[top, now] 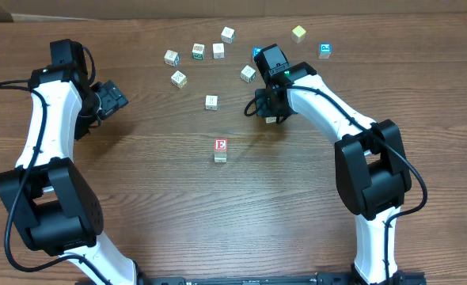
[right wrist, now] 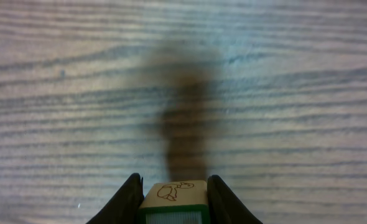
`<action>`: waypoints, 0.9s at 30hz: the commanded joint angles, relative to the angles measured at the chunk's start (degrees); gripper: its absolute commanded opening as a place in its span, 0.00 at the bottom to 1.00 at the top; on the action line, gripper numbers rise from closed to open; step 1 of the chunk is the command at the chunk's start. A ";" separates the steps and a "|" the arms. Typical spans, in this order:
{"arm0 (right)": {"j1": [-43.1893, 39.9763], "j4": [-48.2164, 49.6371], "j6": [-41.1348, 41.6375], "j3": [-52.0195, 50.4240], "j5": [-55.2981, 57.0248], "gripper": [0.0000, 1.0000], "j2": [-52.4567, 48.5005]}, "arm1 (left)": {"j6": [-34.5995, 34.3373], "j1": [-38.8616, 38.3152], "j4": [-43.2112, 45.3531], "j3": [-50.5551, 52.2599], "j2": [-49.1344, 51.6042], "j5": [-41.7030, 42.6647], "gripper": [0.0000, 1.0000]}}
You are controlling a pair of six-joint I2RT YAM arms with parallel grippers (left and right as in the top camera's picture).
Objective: Form a tower
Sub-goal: 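Lower the right gripper around the green-bordered block, then close the right gripper on the green-bordered block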
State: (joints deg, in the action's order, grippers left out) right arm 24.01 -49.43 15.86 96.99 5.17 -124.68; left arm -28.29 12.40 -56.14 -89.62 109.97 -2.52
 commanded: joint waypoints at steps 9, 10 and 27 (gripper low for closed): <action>0.04 1.79 0.26 -0.28 1.86 0.27 0.37 | 0.66 -0.15 0.02 -0.48 0.28 0.02 0.99; 0.04 2.05 0.26 -0.28 1.86 0.27 0.37 | 0.66 -0.15 0.02 -0.48 0.28 0.02 1.00; 0.04 2.64 0.46 -0.28 1.64 0.56 0.37 | 0.66 -0.15 0.02 -0.48 0.28 0.02 1.00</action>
State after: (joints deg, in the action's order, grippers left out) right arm 24.01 -46.83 16.14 96.99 6.44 -124.68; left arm -28.29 12.40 -56.14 -89.62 109.97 -2.55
